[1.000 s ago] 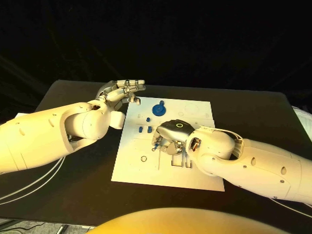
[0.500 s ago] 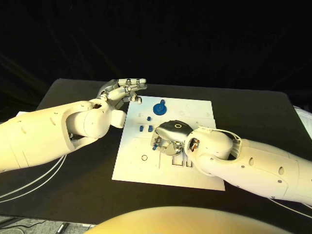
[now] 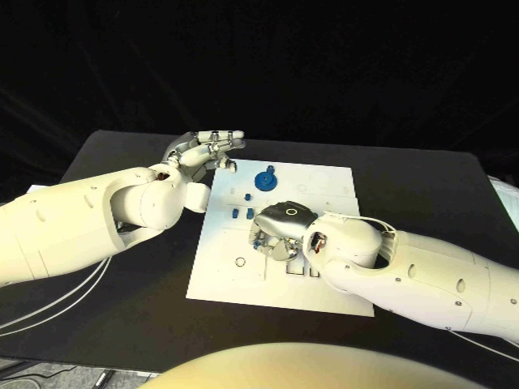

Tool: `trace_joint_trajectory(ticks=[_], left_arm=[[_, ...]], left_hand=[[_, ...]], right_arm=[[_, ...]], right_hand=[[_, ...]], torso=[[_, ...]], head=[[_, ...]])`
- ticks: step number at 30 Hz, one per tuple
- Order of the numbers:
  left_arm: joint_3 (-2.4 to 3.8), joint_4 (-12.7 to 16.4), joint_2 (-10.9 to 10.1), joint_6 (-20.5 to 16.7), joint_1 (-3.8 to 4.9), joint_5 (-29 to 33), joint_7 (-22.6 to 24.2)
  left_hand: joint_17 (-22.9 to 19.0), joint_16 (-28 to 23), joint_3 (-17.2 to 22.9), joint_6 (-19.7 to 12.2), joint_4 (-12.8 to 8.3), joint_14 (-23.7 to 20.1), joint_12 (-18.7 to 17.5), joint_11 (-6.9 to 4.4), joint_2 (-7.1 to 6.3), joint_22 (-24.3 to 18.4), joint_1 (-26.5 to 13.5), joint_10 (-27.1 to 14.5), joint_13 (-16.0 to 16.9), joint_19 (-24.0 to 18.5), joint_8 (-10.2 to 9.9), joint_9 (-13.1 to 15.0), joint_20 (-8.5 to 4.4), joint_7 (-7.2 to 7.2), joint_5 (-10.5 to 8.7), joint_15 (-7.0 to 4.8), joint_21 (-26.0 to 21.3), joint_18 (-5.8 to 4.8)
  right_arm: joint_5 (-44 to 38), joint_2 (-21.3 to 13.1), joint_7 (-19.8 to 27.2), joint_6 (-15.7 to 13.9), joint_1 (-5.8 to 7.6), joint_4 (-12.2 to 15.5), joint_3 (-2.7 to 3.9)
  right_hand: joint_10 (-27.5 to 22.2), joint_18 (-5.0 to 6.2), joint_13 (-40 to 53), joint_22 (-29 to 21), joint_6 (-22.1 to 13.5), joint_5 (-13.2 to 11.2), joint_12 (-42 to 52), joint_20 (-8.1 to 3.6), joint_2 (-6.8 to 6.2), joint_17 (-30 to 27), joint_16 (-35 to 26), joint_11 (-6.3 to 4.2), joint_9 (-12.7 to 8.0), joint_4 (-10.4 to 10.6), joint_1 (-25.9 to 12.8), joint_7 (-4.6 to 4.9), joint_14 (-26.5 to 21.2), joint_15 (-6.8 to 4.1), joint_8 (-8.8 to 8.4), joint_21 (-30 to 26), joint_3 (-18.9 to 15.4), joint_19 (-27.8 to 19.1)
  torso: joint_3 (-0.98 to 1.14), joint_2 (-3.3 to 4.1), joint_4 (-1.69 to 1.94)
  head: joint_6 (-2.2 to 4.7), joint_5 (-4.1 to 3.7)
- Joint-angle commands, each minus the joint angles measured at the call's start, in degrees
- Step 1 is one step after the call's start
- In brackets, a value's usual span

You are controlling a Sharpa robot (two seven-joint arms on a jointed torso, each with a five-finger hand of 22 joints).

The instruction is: Assemble the parts on the task board

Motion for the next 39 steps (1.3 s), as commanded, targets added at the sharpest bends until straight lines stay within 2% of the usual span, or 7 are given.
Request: trace_joint_trajectory(ticks=[1, 8, 19, 25, 29, 33, 39], left_arm=[[0.04, 0.04, 0.13, 1.43, 0.00, -0.02, -0.09], [0.04, 0.02, 0.14, 1.57, -0.01, -0.02, -0.25], [0.03, -0.09, 0.10, 1.83, -0.03, -0.02, -0.41], [0.03, -0.05, -0.06, 1.87, -0.06, -0.02, -0.45], [0.03, 0.03, -0.15, 1.94, -0.07, -0.03, -0.43], [0.03, 0.10, -0.23, 2.01, -0.07, -0.03, -0.41], [0.03, 0.11, -0.23, 2.08, -0.07, -0.03, -0.40]], left_hand=[[-0.21, -0.44, -0.47, -0.43, 0.06, -0.09, 0.42, 0.14, 0.36, -0.10, -0.02, -0.48, 0.05, -0.32, 0.17, -0.09, -0.04, 0.15, 0.04, 0.25, -0.28, 0.64], [-0.46, -0.54, -0.61, -0.63, 0.01, -0.22, 0.47, 0.20, 0.33, -0.16, -0.07, -0.73, 0.03, -0.34, 0.14, -0.11, 0.00, 0.21, 0.05, 0.30, -0.37, 0.63], [-0.85, -0.62, -1.08, -1.09, 0.11, -0.53, 0.71, 0.40, 0.34, -0.34, -0.48, -1.33, 0.00, -0.45, 0.13, -0.12, 0.16, 0.40, 0.02, 0.50, -0.63, 0.60], [-0.92, -0.65, -1.12, -1.12, 0.11, -0.56, 0.73, 0.41, 0.33, -0.35, -0.51, -1.37, 0.00, -0.46, 0.14, -0.12, 0.17, 0.40, 0.02, 0.51, -0.65, 0.60], [-0.94, -0.66, -1.13, -1.12, 0.11, -0.58, 0.74, 0.41, 0.33, -0.35, -0.51, -1.39, 0.00, -0.46, 0.14, -0.12, 0.18, 0.40, 0.02, 0.51, -0.66, 0.60], [-0.94, -0.66, -1.13, -1.12, 0.11, -0.58, 0.74, 0.41, 0.33, -0.35, -0.51, -1.39, 0.00, -0.46, 0.14, -0.12, 0.18, 0.40, 0.02, 0.51, -0.66, 0.60], [-0.94, -0.66, -1.13, -1.12, 0.11, -0.58, 0.74, 0.41, 0.33, -0.35, -0.51, -1.39, 0.00, -0.46, 0.14, -0.12, 0.18, 0.40, 0.02, 0.51, -0.66, 0.60]], right_arm=[[-1.86, 0.07, -0.26, 1.80, -0.22, -0.49, -0.36], [-1.29, 0.04, -0.33, -0.60, -0.22, -0.82, -0.48], [-0.52, -2.85, 0.01, -6.30, -0.27, 1.79, -0.40], [1.76, -7.78, -0.56, -7.50, -0.09, 5.74, 1.45], [3.64, -11.56, -1.86, -6.03, 1.17, 6.85, 2.71], [4.00, -14.63, -2.66, -4.52, 2.48, 6.19, 3.25], [3.20, -16.11, -2.57, -2.96, 3.01, 4.60, 3.47]], right_hand=[[-1.10, 0.69, -0.42, -0.23, -0.89, -0.08, -0.42, 0.54, -0.39, -0.24, 0.13, 0.10, -0.17, 0.48, -1.36, 0.20, 2.30, 0.67, -0.40, -0.35, -0.93, -0.16], [-7.93, 1.61, -1.19, -4.90, -6.12, -0.21, -0.30, 1.45, -2.32, -2.06, -1.09, 1.53, -1.59, 1.21, -3.99, 1.35, 1.67, 1.71, -0.48, -3.33, -3.63, -2.29], [-11.89, 1.99, -0.95, -7.20, -7.55, 0.43, 0.72, 1.51, -1.90, -3.06, -1.66, 1.78, -2.18, 0.61, -3.27, 1.22, 1.32, 1.79, -0.20, -4.97, -5.76, -3.05], [-11.19, 1.93, -0.83, -7.01, -6.96, 0.61, 1.74, 1.53, -1.69, -3.75, -2.10, 1.65, -2.12, 0.40, -2.91, 1.22, 1.20, 1.70, -0.06, -4.85, -6.15, -2.72], [-11.57, 1.90, -0.95, -6.88, -7.13, 0.56, 1.97, 1.54, -2.11, -3.94, -2.23, 1.58, -2.21, 0.36, -3.03, 0.81, 1.16, 1.69, -0.24, -4.77, -6.80, -2.50], [-13.64, 1.92, -1.06, -7.06, -8.06, 0.80, 1.88, 1.59, -3.12, -3.86, -2.08, 1.63, -2.44, 0.82, -3.52, -0.28, 1.27, 1.71, -0.37, -4.92, -9.28, -2.32], [-15.03, 1.93, -1.02, -7.36, -8.80, 0.47, 2.45, 1.45, -3.29, -3.71, -1.86, 1.50, -2.49, 1.75, -2.86, -0.97, 1.39, 1.51, -0.36, -5.17, -12.42, -2.20]], torso=[[0.03, 0.08, 0.01], [0.02, -0.02, -0.06], [0.07, -0.02, -0.13], [-0.03, -0.07, -0.18], [-0.11, -0.19, -0.34], [-0.21, -0.31, -0.57], [-0.20, -0.35, -0.72]], head=[[-0.04, 0.25], [-0.04, 0.11], [0.43, -0.22], [0.76, -0.63], [1.07, -0.92], [1.22, -1.08], [1.39, -1.07]])
